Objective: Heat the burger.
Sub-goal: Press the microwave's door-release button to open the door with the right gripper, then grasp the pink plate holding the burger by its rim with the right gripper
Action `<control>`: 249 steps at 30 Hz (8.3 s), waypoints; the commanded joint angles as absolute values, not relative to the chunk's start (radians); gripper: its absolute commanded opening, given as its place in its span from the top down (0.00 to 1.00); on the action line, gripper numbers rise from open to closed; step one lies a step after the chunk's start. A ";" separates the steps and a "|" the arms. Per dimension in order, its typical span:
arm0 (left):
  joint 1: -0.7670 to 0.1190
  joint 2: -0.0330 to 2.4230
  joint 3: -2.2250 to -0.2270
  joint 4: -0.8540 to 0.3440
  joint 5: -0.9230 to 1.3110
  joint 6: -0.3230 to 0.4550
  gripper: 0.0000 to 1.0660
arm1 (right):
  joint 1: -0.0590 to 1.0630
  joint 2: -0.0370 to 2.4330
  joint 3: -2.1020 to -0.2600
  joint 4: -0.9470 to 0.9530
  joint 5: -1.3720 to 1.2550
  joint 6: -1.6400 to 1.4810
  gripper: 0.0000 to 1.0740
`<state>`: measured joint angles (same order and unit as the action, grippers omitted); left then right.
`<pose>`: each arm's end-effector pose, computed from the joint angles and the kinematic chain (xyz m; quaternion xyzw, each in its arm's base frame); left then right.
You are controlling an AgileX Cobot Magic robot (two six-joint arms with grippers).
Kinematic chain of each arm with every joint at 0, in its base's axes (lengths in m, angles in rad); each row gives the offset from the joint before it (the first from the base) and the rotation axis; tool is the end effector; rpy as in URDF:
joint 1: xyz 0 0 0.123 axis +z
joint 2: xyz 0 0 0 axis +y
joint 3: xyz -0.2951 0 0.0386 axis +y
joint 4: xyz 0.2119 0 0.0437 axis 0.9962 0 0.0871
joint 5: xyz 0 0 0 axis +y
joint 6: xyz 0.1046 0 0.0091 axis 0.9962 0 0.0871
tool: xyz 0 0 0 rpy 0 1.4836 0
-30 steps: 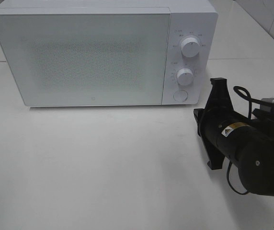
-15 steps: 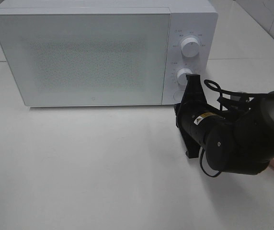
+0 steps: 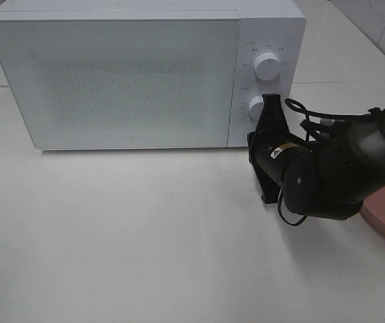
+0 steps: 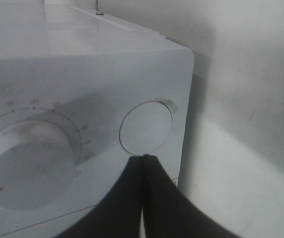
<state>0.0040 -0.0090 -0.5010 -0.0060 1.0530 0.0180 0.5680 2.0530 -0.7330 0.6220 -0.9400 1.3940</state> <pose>-0.0376 -0.0007 0.2543 0.0061 0.8486 0.0028 0.5291 0.3229 0.1475 0.1365 0.5744 0.5826 0.4214 0.3912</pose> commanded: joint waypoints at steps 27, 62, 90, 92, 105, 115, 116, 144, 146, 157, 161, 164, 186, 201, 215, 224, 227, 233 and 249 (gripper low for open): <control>-0.001 -0.032 -0.498 -0.012 1.037 0.017 0.03 | 0.547 2.155 -0.849 0.677 -0.988 1.366 0.98; -0.001 -0.032 -0.498 -0.012 1.037 0.017 0.03 | 0.529 2.214 -1.037 0.719 -1.059 1.318 0.98; -0.001 -0.032 -0.498 -0.012 1.037 0.017 0.03 | 0.523 2.212 -1.037 0.687 -1.135 1.282 1.00; -0.001 -0.032 -0.498 -0.012 1.037 0.017 0.03 | 0.506 2.212 -1.047 0.698 -1.149 1.279 1.00; -0.001 -0.032 -0.498 -0.012 1.037 0.017 0.03 | 0.490 2.189 -1.040 0.668 -1.111 1.283 1.00; -0.001 -0.032 -0.498 -0.012 1.037 0.017 0.03 | 0.492 2.124 -0.907 0.613 -0.980 1.321 1.00; -0.001 -0.032 -0.498 -0.012 1.037 0.017 0.03 | 0.492 2.124 -0.907 0.613 -0.980 1.321 1.00; -0.001 -0.032 -0.498 -0.012 1.037 0.017 0.03 | 0.492 1.833 -0.613 0.528 -0.678 1.244 1.00; -0.001 -0.032 -0.498 -0.012 1.037 0.017 0.03 | 0.492 1.781 -0.599 0.528 -0.610 1.198 0.99; -0.001 -0.032 -0.498 -0.012 1.037 0.017 0.03 | 0.452 1.573 -0.596 0.515 -0.197 0.774 0.97; -0.001 -0.032 -0.498 -0.012 1.037 0.017 0.03 | 0.388 1.522 -0.596 0.440 -0.053 0.684 0.96; -0.001 -0.032 -0.498 -0.012 1.037 0.017 0.03 | 0.347 1.497 -0.601 0.394 0.025 0.645 0.95; -0.001 -0.032 -0.498 -0.012 1.037 0.017 0.03 | 0.203 1.467 -0.913 0.036 0.858 -0.133 0.66; -0.001 -0.032 -0.498 -0.012 1.037 0.017 0.03 | 0.139 1.532 -0.913 -0.013 0.797 -0.119 0.05; -0.001 -0.032 -0.498 -0.012 1.037 0.017 0.03 | 0.139 1.731 -0.913 -0.147 0.663 0.000 0.09; -0.001 -0.032 -0.498 -0.012 1.037 0.017 0.03 | 0.127 1.812 -0.913 -0.174 0.606 0.000 0.12; -0.001 -0.032 -0.498 -0.012 1.037 0.017 0.03 | 0.127 1.828 -0.913 -0.179 0.567 0.006 0.13; -0.001 -0.032 -0.498 -0.012 1.037 0.017 0.03 | 0.127 1.872 -0.913 -0.205 0.552 0.014 0.15; -0.001 -0.032 -0.498 -0.012 1.037 0.017 0.03 | 0.127 1.886 -0.913 -0.379 0.580 0.207 0.64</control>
<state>0.0040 -0.0090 -0.5010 -0.0060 1.0530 0.0180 0.1300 1.8810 -0.9090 -0.3290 0.5600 0.1550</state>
